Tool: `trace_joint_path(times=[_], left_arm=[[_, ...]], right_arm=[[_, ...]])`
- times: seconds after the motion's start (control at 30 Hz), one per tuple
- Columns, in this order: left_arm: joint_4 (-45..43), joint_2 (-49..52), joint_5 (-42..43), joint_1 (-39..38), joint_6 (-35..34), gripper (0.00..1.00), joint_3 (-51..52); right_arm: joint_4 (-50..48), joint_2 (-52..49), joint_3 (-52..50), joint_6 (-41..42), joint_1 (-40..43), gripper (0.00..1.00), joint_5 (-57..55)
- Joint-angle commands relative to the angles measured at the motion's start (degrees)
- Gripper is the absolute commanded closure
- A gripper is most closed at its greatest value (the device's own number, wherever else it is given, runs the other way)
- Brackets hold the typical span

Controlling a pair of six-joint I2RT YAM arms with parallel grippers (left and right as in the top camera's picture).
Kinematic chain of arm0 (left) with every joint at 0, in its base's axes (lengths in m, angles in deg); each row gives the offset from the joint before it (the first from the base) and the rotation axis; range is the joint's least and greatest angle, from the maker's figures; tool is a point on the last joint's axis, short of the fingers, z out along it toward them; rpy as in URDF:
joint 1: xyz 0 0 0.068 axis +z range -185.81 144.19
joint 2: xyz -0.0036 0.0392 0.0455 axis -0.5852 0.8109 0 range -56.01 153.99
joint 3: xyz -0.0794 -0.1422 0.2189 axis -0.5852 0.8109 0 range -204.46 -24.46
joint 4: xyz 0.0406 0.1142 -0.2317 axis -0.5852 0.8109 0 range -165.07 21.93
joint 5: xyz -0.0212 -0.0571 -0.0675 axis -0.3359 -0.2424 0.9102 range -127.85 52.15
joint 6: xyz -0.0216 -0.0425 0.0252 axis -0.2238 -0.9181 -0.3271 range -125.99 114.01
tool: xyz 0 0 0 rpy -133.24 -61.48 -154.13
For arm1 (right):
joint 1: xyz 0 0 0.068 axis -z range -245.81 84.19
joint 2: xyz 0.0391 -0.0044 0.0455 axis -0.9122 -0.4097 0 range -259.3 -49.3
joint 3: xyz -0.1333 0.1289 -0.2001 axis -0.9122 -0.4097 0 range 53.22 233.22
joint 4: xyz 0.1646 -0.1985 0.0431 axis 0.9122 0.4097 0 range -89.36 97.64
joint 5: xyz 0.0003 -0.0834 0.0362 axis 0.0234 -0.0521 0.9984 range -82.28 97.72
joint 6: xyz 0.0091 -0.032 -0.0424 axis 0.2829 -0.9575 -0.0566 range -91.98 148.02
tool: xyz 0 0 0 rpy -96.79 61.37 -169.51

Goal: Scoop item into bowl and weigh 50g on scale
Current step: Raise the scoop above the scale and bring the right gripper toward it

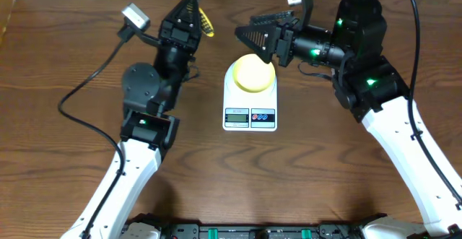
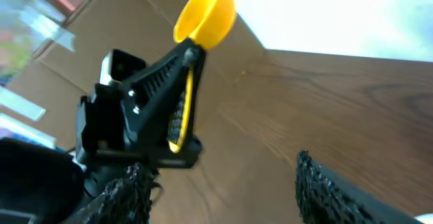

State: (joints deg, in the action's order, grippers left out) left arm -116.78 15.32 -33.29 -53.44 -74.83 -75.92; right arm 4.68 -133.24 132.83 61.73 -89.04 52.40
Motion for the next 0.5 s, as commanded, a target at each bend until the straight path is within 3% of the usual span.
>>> trace_joint_path(times=[0.0,0.47], left_arm=[[-1.3,1.2,-2.7,-1.7,-3.7,0.93,-1.0],[-1.3,1.6,-2.4,-8.4,-4.4,0.93,-1.0]], right_arm=[[-0.2,0.3,0.9,1.6,-1.9,0.33,2.5],[-0.9,0.3,0.9,1.6,-4.9,0.44,3.8]])
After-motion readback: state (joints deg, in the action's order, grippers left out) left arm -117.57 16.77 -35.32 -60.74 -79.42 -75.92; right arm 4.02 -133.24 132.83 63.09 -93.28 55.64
